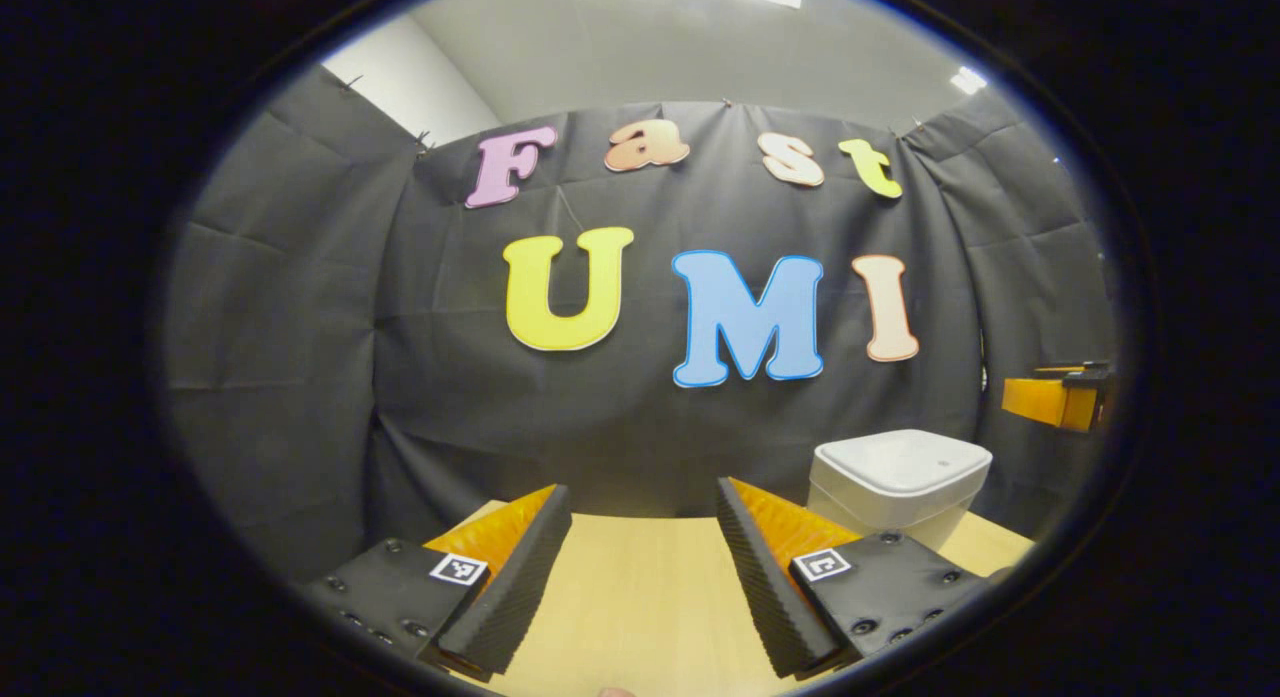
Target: Press the lid of the desktop garbage bin to open it, pick up the crumpled paper on the desktop and throw it into the bin, then pick up the pop can on the desktop and drop it into the bin, and finally close the garbage bin lid.
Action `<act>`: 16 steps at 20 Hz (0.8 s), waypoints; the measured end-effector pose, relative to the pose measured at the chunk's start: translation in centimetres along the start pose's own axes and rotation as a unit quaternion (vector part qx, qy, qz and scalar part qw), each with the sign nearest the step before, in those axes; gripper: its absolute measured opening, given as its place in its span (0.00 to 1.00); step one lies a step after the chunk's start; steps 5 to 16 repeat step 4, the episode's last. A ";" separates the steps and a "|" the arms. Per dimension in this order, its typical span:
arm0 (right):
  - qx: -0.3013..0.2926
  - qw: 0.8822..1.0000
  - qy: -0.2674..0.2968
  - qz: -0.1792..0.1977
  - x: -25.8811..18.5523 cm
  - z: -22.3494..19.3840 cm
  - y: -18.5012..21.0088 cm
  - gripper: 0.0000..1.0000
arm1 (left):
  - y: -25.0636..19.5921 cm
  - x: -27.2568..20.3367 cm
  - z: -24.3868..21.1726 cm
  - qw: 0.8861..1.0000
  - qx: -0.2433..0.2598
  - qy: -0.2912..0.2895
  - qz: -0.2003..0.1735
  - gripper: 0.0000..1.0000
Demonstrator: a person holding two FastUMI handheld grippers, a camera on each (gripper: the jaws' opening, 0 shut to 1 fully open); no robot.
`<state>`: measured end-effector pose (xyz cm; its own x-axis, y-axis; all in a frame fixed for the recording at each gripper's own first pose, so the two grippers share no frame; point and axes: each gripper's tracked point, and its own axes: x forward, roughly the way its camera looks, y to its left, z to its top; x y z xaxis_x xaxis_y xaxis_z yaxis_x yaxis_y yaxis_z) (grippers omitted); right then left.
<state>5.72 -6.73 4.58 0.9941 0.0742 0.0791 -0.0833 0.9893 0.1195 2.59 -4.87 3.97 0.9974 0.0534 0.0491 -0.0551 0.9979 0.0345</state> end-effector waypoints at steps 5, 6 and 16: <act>-0.021 0.999 -0.013 -0.022 -0.6 0.3 0.0 0.97 | -0.3 -0.6 1.3 1.000 0.010 -0.011 -0.016 0.95; -0.021 0.999 -0.013 -0.022 -0.6 0.3 0.0 0.97 | -0.3 -0.6 1.3 1.000 0.010 -0.011 -0.016 0.95; -0.021 0.999 -0.013 -0.022 -0.6 0.3 0.0 0.97 | -0.3 -0.6 1.3 1.000 0.010 -0.011 -0.016 0.95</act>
